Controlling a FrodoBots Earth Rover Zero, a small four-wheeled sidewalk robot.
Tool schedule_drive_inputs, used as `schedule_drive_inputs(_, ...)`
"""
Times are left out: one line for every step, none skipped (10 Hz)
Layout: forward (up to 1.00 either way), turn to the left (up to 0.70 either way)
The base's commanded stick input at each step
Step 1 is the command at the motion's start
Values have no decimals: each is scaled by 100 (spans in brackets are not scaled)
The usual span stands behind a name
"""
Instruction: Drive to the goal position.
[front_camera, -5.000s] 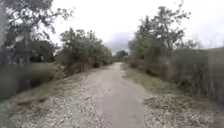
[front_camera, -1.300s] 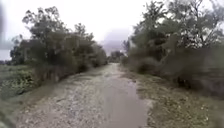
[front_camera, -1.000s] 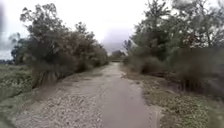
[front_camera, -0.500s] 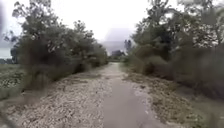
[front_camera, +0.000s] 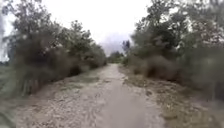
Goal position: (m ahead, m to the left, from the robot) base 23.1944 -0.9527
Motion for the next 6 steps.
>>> schedule_drive_inputs(68,0)
schedule_drive_inputs(68,0)
schedule_drive_inputs(68,0)
schedule_drive_inputs(68,0)
schedule_drive_inputs(68,0)
schedule_drive_inputs(68,0)
